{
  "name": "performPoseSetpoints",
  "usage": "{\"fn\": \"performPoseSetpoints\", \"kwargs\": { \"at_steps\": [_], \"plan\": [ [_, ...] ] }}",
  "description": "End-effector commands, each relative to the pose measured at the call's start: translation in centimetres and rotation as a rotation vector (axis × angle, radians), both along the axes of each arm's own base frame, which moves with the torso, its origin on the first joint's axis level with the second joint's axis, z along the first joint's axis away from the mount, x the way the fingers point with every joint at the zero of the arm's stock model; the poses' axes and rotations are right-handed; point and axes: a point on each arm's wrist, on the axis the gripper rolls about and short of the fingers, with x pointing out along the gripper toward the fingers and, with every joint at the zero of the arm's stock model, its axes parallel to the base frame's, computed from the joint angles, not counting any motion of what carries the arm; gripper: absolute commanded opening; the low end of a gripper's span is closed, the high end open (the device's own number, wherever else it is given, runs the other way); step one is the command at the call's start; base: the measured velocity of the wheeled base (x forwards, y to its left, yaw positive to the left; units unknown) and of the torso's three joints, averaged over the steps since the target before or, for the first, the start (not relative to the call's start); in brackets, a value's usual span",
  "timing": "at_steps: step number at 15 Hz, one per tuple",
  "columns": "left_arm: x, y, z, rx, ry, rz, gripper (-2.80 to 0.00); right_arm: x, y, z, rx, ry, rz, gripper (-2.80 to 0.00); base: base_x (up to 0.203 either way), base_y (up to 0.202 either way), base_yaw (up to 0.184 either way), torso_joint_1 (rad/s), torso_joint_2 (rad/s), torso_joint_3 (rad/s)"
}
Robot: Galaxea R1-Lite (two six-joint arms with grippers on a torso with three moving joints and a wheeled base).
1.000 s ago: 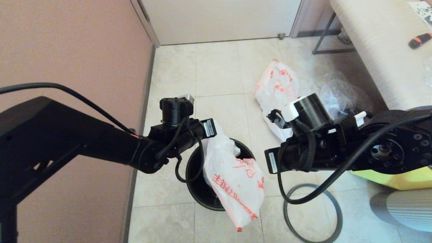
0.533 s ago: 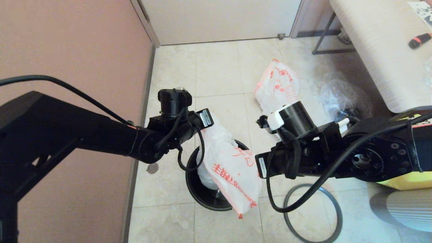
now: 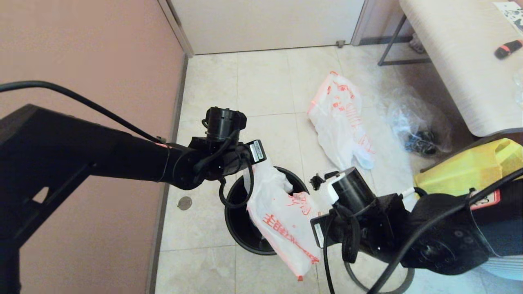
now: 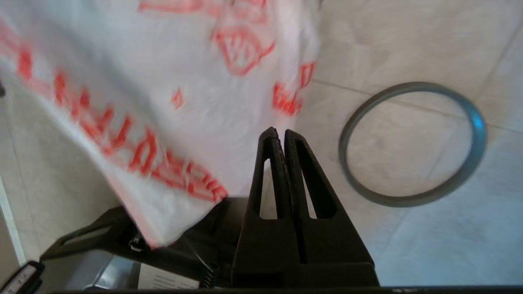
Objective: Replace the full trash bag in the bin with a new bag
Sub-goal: Put the new garbage bag on the trash can
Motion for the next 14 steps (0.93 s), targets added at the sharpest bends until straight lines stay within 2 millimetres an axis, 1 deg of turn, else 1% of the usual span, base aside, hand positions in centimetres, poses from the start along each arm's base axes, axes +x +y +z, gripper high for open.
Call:
{"fn": "performPoseSetpoints", "kwargs": {
  "at_steps": [1, 2, 4, 6, 8, 10, 12, 14],
  "plan": [
    [0.0, -0.2, 0.2, -0.007, -0.005, -0.001, -2.8, -1.6, -0.8, -0.5, 0.009, -0.014, 0.019, -2.8, 0.0, 0.0, 0.0, 0.0, 0.0, 0.0],
    [0.0, -0.2, 0.4, -0.02, -0.006, 0.003, -2.8, -2.6, -1.4, -0.7, 0.009, -0.024, 0.042, 0.0, 0.0, 0.0, 0.0, 0.0, 0.0, 0.0],
    [0.1, -0.4, 0.9, -0.052, 0.019, 0.017, -2.8, -4.7, -2.5, -1.6, -0.02, -0.046, 0.119, 0.0, 0.0, 0.0, 0.0, 0.0, 0.0, 0.0],
    [0.3, -0.6, 0.8, -0.067, 0.045, 0.029, -2.8, -5.9, -2.8, -1.2, -0.043, -0.135, 0.238, 0.0, 0.0, 0.0, 0.0, 0.0, 0.0, 0.0],
    [0.2, -0.4, 1.1, -0.073, 0.041, 0.032, -2.8, -6.2, -2.3, -1.4, -0.08, -0.153, 0.324, 0.0, 0.0, 0.0, 0.0, 0.0, 0.0, 0.0],
    [0.1, 0.0, 1.8, -0.085, 0.029, 0.039, -2.8, -6.1, -1.3, -2.6, -0.146, -0.153, 0.386, 0.0, 0.0, 0.0, 0.0, 0.0, 0.0, 0.0],
    [0.2, 0.3, 2.0, -0.087, 0.025, 0.04, -2.8, -6.2, -0.1, -4.2, -0.191, -0.164, 0.435, 0.0, 0.0, 0.0, 0.0, 0.0, 0.0, 0.0],
    [0.4, 1.0, 2.2, -0.092, 0.021, 0.055, -2.8, -6.1, 0.3, -5.1, -0.242, -0.194, 0.477, 0.0, 0.0, 0.0, 0.0, 0.0, 0.0, 0.0]
  ]
}}
